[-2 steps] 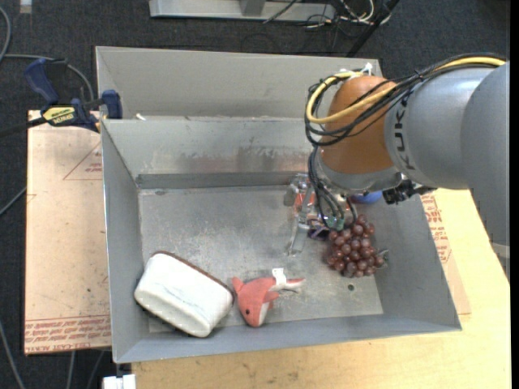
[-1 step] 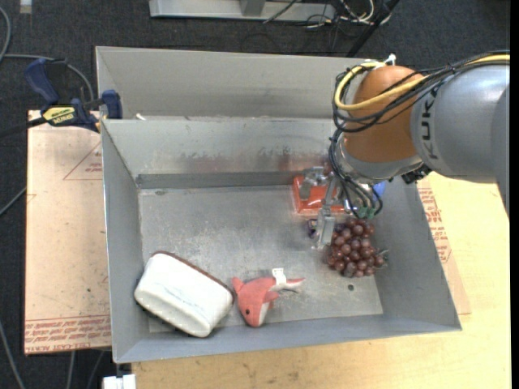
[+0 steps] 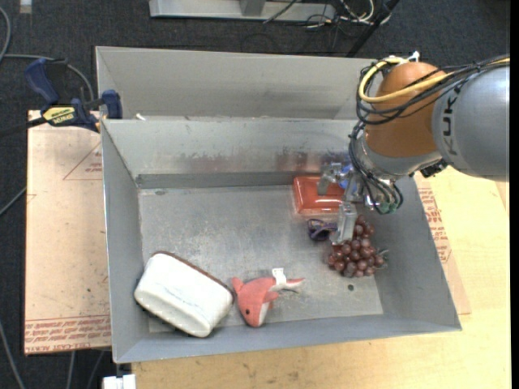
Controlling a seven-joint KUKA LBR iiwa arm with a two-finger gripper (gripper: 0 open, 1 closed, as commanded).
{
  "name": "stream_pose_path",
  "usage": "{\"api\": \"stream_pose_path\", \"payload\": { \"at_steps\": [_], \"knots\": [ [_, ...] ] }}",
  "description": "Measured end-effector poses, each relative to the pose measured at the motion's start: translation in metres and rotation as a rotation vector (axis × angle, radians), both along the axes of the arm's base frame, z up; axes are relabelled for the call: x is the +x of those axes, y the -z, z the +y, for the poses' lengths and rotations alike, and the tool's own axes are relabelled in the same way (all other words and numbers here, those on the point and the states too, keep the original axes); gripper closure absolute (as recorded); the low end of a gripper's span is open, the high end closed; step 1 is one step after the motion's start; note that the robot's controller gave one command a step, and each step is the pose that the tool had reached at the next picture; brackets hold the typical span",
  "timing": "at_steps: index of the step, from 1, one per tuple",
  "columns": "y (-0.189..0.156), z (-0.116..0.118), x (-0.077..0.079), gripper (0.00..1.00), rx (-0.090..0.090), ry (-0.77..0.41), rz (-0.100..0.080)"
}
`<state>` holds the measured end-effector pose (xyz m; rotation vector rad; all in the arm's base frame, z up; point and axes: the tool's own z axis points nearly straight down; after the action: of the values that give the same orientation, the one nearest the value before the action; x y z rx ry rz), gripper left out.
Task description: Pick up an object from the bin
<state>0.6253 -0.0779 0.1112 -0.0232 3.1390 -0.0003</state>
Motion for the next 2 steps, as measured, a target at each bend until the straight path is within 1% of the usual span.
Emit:
{"api": "stream_pose_path", "payload": {
  "at_steps": [1, 2],
  "knots": [
    [-0.009, 0.007, -0.006, 0.0, 0.002, -0.076, 0.002],
    [0.001, 0.012, 0.0, 0.0, 0.0, -0.335, -0.003]
  ]
}}
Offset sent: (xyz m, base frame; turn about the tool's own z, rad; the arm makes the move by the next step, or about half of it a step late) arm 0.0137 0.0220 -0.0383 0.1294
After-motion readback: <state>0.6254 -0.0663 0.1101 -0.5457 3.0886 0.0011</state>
